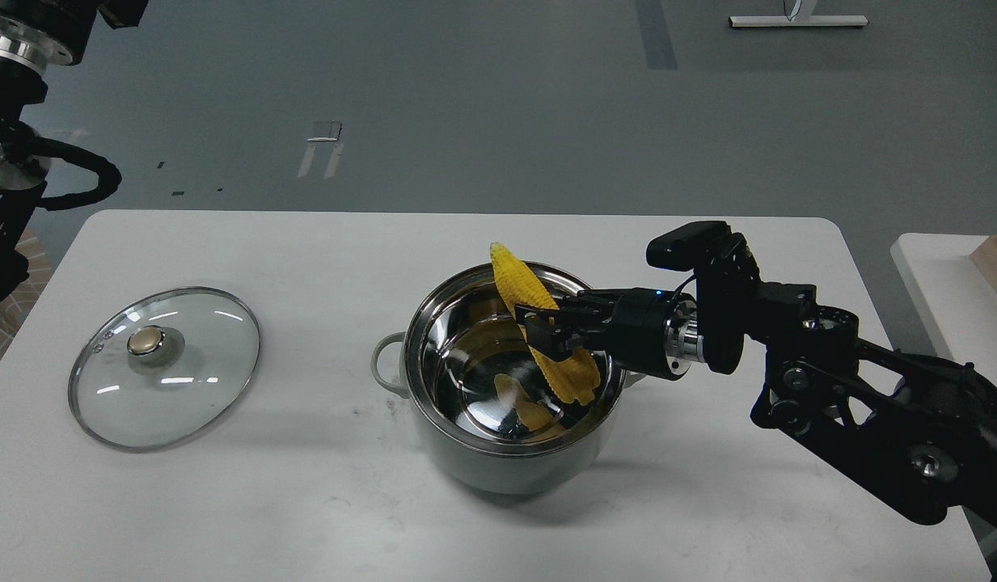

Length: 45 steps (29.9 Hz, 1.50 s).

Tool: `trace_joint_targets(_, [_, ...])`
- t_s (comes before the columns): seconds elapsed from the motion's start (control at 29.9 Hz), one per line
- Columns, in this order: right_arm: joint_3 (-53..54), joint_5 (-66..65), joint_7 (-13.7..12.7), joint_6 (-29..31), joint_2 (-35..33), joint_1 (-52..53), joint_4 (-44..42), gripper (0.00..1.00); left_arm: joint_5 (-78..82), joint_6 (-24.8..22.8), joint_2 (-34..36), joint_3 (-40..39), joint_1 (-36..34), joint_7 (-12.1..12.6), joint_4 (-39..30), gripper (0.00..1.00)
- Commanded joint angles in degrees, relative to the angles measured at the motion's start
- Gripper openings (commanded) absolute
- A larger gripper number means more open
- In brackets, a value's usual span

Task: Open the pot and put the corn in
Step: 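Release the corn into the pot and raise the right arm away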

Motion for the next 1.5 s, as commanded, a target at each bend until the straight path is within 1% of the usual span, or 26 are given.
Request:
trace_joint_targets(0.0, [-0.05,-0.01,0.08,0.0,0.36,-0.27,-0.09,0.7,0.0,0.05,0.14,0.0,0.0,0.0,-0.01,0.98])
trace_joint_targets(0.07, [0.22,-0.01,0.08,0.0,0.36,-0.27,-0.09,0.83,0.0,-0.04,0.23,0.0,0.09,0.0,-0.01,0.98])
trace_joint_targets(0.1, [0.3,-0.01,0.08,0.0,0.36,-0.27,-0.09,0.85,0.0,-0.04,0.23,0.0,0.09,0.0,-0.01,0.98])
trace_joint_targets(0.13, [0.39,0.08,0.08,0.0,0.36,-0.36,-0.09,0.9,0.0,-0.04,0.23,0.0,0.09,0.0,-0.01,0.98])
trace_joint_targets(0.17, [0.65,0.08,0.08,0.0,0.54,-0.54,-0.09,0.97,0.0,-0.04,0.23,0.0,0.09,0.0,-0.01,0.98])
trace_joint_targets(0.33, [0.66,0.08,0.08,0.0,2.21,-0.89,-0.35,0.98,0.0,0.14,-0.21,-0.09,0.09,0.0,-0.01,0.98])
trace_joint_targets(0.5, [0.92,0.08,0.08,0.0,2.21,-0.89,-0.53,0.98,0.0,0.05,0.05,-0.09,0.09,0.0,-0.01,0.98])
trace_joint_targets(0.6, [4.77,0.25,0.08,0.0,2.56,-0.98,-0.79,0.98,0.0,0.05,0.05,-0.09,0.0,0.0,-0.01,0.98])
trace_joint_targets(0.67, [10.74,1.22,0.08,0.0,4.48,-1.15,-0.97,0.99,0.0,0.05,0.14,-0.09,0.0,0.0,-0.01,0.98])
trace_joint_targets(0.74, [20.21,6.29,-0.09,0.0,8.43,-1.15,-1.93,1.0,0.0,0.14,0.23,-0.17,0.18,-0.09,-0.01,0.98])
trace_joint_targets(0.8, [26.89,10.6,-0.18,0.0,11.33,-0.72,-3.77,1.0,-0.26,-0.12,0.32,-0.17,0.36,-0.18,-0.01,0.98])
trace_joint_targets(0.87, [31.13,12.11,-0.18,0.0,13.36,-0.28,-4.57,1.0,-0.35,-0.21,0.32,-0.17,0.53,-0.18,-0.01,0.98])
trace_joint_targets(1.0, [45.36,13.61,-0.01,0.0,18.37,2.61,-7.9,1.0,-0.35,-0.13,0.4,-0.09,0.79,-0.27,-0.01,0.98])
trace_joint_targets(1.04, [45.39,13.61,-0.01,0.0,18.38,2.63,-7.91,1.0,-0.35,-0.13,0.41,-0.09,0.8,-0.27,-0.01,0.98])
trace_joint_targets(1.07, [48.61,14.4,0.08,0.0,18.81,3.84,-9.31,1.0,-0.35,-0.04,0.49,-0.09,0.88,-0.35,0.17,0.98])
trace_joint_targets(1.14, [52.41,19.04,-0.01,0.0,18.64,6.13,-12.3,1.0,-0.35,0.05,0.84,0.0,1.15,-0.36,0.26,0.98])
trace_joint_targets(1.2, [55.05,27.81,-0.01,0.0,17.86,8.85,-18.43,1.0,-0.35,0.05,0.76,0.0,1.94,-0.27,0.26,0.98])
trace_joint_targets(1.24, [55.06,27.85,-0.01,0.0,17.85,8.87,-18.46,1.0,-0.35,0.05,0.76,0.0,1.94,-0.27,0.26,0.98])
trace_joint_targets(1.27, [55.67,31.51,-0.01,-0.49,16.55,9.65,-20.64,1.0,-0.26,-0.21,0.58,0.09,2.03,-0.27,0.17,0.98])
trace_joint_targets(1.34, [56.2,36.01,-0.01,-5.22,14.69,10.18,-22.58,1.0,-0.26,-0.48,0.32,0.18,2.03,-0.09,0.17,0.98])
trace_joint_targets(1.37, [56.29,39.68,-0.01,-8.98,14.25,10.88,-24.85,1.0,-0.26,-0.56,0.14,0.18,2.03,0.0,0.26,0.98])
trace_joint_targets(1.4, [56.29,43.98,-0.01,-11.28,13.81,11.67,-27.75,1.0,-0.26,-0.56,-0.03,0.44,2.03,0.0,0.43,0.98])
trace_joint_targets(1.47, [56.29,48.31,-0.1,-12.01,12.85,12.73,-30.75,1.0,-0.17,-0.65,-0.03,0.7,2.03,0.08,0.43,0.98])
